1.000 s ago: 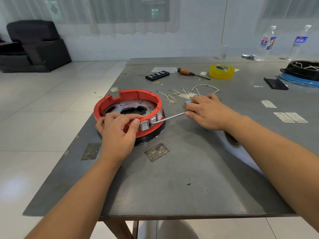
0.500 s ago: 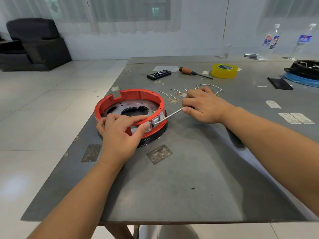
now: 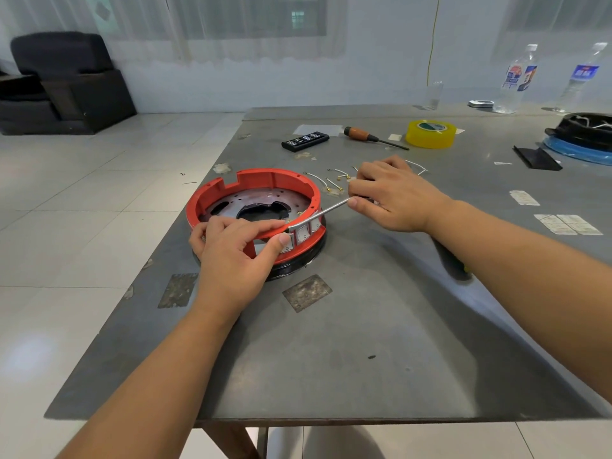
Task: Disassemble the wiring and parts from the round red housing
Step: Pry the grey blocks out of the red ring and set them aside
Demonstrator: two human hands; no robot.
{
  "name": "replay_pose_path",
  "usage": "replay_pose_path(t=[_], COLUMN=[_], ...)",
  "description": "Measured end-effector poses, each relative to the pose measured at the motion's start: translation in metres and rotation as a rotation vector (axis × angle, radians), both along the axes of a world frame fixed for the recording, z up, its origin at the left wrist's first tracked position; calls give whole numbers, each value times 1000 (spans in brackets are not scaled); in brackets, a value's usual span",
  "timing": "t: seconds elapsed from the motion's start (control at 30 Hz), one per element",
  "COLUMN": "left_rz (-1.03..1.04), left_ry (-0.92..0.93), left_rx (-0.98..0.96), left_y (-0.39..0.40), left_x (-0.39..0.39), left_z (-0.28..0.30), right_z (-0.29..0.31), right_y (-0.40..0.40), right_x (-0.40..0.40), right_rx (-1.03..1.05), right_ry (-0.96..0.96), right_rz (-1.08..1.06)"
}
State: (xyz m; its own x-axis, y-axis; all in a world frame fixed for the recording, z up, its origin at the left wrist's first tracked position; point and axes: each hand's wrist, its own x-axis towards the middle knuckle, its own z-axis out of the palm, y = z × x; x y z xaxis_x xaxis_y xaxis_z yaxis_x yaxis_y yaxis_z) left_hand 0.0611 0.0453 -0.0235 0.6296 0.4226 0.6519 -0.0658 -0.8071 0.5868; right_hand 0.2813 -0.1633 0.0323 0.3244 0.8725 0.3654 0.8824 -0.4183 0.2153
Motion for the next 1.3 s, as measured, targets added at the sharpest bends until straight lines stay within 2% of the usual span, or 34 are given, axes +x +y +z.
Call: replay_pose_path(t=[0.37, 0.5, 0.9, 1.3], left_rz=[5, 10, 6, -19], left_ry=[-10, 2, -4, 9], left_rx=[-7, 1, 10, -4], left_y=[0, 0, 1, 0], left_x=[1, 1, 2, 1], left_z=[-3, -3, -3, 1], right_z=[-30, -34, -42, -26], right_y=[-45, -49, -40, -18], right_x=[-42, -47, -41, -13], right_rx=[145, 134, 138, -12], right_ry=[-139, -179, -72, 71], right_rz=[-187, -238, -229, -116])
